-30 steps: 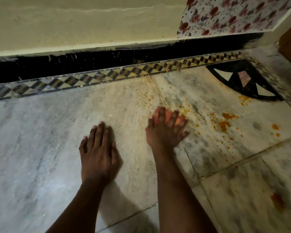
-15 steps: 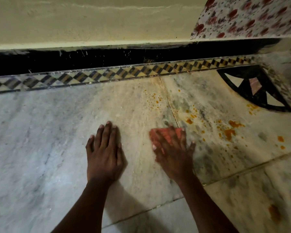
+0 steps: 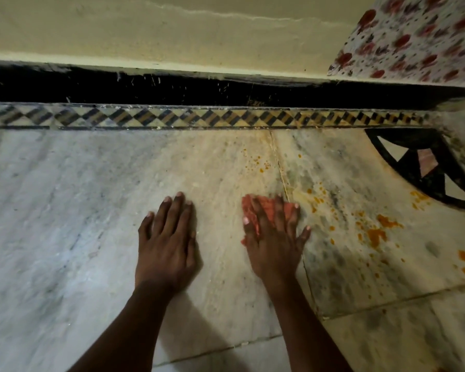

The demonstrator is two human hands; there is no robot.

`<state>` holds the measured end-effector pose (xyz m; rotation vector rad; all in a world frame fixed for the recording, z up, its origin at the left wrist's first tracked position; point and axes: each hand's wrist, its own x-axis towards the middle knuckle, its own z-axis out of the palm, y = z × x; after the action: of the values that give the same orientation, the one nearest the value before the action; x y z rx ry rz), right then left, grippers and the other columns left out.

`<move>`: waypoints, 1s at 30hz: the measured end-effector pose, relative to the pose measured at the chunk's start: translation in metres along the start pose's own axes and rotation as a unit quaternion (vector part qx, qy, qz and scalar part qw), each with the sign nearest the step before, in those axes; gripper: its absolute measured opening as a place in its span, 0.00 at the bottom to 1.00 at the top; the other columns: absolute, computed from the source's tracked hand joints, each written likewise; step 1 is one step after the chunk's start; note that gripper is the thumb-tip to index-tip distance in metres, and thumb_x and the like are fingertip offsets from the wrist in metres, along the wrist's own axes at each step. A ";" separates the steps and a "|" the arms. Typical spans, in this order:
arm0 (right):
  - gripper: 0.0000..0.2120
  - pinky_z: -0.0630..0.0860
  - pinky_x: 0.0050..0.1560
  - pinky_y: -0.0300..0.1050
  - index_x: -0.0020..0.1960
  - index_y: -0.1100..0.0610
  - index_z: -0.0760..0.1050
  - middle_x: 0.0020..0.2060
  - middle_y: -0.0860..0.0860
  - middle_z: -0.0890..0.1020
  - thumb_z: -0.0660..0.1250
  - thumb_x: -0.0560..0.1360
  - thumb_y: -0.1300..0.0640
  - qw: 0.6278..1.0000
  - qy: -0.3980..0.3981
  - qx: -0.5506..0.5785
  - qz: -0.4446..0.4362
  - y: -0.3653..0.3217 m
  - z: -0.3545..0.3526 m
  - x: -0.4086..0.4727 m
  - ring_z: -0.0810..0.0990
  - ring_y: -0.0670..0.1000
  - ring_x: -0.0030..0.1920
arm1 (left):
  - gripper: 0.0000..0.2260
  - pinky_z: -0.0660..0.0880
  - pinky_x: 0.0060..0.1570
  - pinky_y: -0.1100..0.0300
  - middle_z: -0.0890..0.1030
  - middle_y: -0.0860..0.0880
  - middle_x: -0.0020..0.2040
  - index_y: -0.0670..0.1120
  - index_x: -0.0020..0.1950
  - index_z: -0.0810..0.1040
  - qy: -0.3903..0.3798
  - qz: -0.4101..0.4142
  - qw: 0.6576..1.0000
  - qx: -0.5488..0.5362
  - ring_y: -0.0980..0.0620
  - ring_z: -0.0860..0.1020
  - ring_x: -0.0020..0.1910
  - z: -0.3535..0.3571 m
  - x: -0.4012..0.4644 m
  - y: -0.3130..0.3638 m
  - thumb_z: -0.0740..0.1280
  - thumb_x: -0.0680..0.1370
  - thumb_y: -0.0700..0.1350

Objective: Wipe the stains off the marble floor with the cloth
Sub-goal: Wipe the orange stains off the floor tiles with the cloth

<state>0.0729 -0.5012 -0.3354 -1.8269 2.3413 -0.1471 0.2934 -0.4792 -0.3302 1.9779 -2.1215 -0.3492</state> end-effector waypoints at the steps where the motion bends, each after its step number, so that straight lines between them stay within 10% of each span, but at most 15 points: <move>1: 0.28 0.44 0.80 0.74 0.82 0.29 0.51 0.87 0.47 0.52 0.47 0.83 0.31 0.999 0.003 0.006 0.036 -0.001 -0.001 0.016 0.46 0.62 0.86 | 0.30 0.52 0.82 0.41 0.52 0.48 0.87 0.49 0.86 0.55 -0.003 0.002 1.000 0.001 0.47 0.50 0.86 0.001 0.000 -0.001 0.50 0.83 0.54; 5: 0.28 0.39 0.80 0.72 0.82 0.29 0.47 0.87 0.46 0.44 0.49 0.83 0.32 0.995 -0.042 0.034 0.088 -0.031 -0.008 0.080 0.37 0.62 0.85 | 0.31 0.55 0.80 0.40 0.55 0.48 0.86 0.49 0.85 0.60 0.007 0.000 1.000 0.009 0.46 0.53 0.86 0.004 0.002 -0.001 0.52 0.81 0.53; 11: 0.26 0.42 0.81 0.69 0.81 0.26 0.50 0.86 0.42 0.47 0.48 0.83 0.30 0.991 -0.019 -0.010 -0.129 -0.016 -0.004 0.030 0.43 0.57 0.86 | 0.31 0.59 0.77 0.40 0.59 0.48 0.86 0.48 0.83 0.66 0.006 -0.009 1.000 0.006 0.45 0.58 0.84 -0.002 0.002 0.000 0.55 0.79 0.53; 17: 0.30 0.43 0.80 0.73 0.81 0.27 0.49 0.86 0.43 0.48 0.43 0.79 0.30 0.996 -0.020 0.040 0.078 -0.024 -0.003 0.091 0.41 0.61 0.85 | 0.30 0.63 0.75 0.45 0.68 0.46 0.82 0.47 0.79 0.72 0.025 0.000 1.000 -0.009 0.44 0.67 0.81 -0.001 0.004 -0.006 0.57 0.78 0.53; 20: 0.30 0.41 0.81 0.70 0.81 0.27 0.49 0.86 0.43 0.47 0.39 0.79 0.29 0.998 -0.017 0.028 -0.046 -0.051 0.002 0.107 0.41 0.61 0.86 | 0.25 0.68 0.69 0.48 0.75 0.47 0.75 0.46 0.73 0.77 0.020 0.059 0.998 -0.013 0.39 0.76 0.70 0.001 0.034 -0.021 0.61 0.77 0.50; 23: 0.28 0.44 0.81 0.70 0.80 0.24 0.46 0.86 0.41 0.46 0.41 0.79 0.28 0.992 -0.014 -0.006 -0.128 -0.027 0.004 0.075 0.44 0.58 0.86 | 0.28 0.64 0.77 0.46 0.63 0.50 0.84 0.49 0.83 0.63 -0.006 0.139 0.990 0.000 0.44 0.66 0.80 -0.002 0.084 -0.031 0.54 0.83 0.52; 30: 0.31 0.41 0.80 0.72 0.82 0.30 0.45 0.86 0.45 0.43 0.47 0.81 0.29 0.999 -0.006 0.014 0.046 -0.049 0.008 0.140 0.37 0.62 0.85 | 0.31 0.53 0.83 0.45 0.55 0.50 0.86 0.50 0.86 0.56 0.025 0.080 0.996 -0.010 0.51 0.52 0.86 0.014 0.153 -0.025 0.45 0.83 0.57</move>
<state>0.0883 -0.6485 -0.3442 -1.6983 2.3989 -0.1555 0.3024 -0.6334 -0.3516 1.7718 -2.2171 -0.2872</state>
